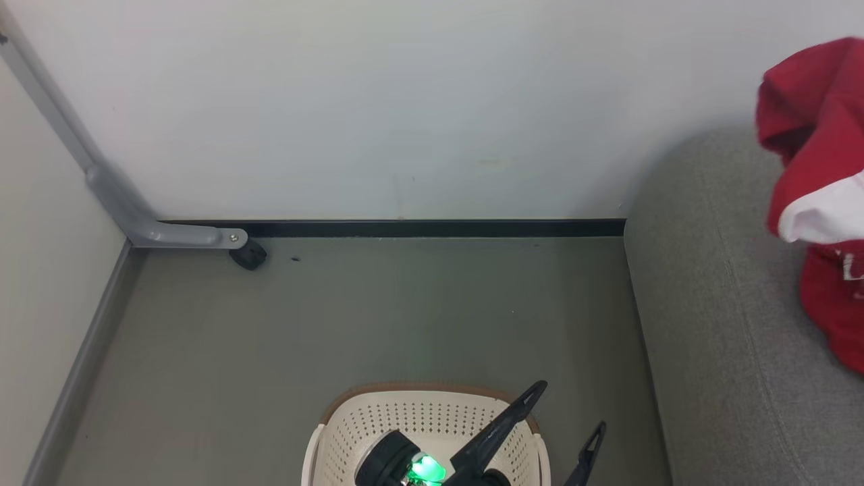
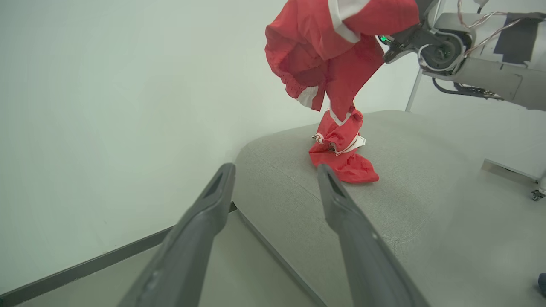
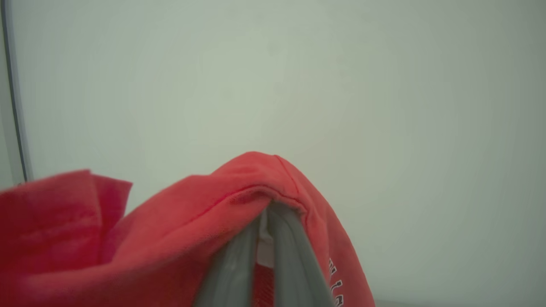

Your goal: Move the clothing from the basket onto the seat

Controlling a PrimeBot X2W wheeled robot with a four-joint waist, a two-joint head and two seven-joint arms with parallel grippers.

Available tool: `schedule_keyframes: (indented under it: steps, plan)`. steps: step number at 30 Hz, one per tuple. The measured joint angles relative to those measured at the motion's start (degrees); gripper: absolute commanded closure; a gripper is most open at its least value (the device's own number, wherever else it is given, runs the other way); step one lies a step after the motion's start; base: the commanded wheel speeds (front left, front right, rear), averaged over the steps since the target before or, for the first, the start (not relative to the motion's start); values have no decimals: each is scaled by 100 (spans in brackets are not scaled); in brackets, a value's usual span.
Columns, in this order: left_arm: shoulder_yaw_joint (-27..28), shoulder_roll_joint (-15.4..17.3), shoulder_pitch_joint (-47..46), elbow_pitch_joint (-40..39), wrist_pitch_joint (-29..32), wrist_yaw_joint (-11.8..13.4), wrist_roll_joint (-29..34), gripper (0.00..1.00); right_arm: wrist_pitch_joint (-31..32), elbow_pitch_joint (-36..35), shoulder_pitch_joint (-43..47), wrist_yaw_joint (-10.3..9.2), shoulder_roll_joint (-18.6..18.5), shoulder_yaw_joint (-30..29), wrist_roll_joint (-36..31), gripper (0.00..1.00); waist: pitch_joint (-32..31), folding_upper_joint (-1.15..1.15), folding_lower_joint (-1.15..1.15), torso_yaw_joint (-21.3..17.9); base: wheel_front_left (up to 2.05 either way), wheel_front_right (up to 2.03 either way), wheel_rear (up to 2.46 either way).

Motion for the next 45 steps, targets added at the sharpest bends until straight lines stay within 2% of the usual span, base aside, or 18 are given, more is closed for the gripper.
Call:
schedule_keyframes:
  steps: [12,16,26,34,45]
  plan:
    - [-77,13,217,12,-252,0,361,0,-20,880,-27,0,-773,-1307,806,100,712,0,0,-42,0,0,0]
    - [-147,14,208,-24,-337,0,434,0,-26,1171,-30,0,-1016,-1508,1079,100,1007,0,1,-27,0,0,0]
    - [-237,12,67,-45,-542,0,679,0,-42,1971,-74,0,-1303,-1749,1707,100,1773,0,1,65,0,0,0]
    - [-250,13,-202,-29,-686,0,724,0,-42,2594,-117,0,-1303,-1547,2068,100,2313,1,1,151,0,0,0]
    - [-294,11,-396,190,-689,0,722,0,-41,2902,-275,0,-1299,-1235,2296,100,2462,0,1,173,0,0,0]
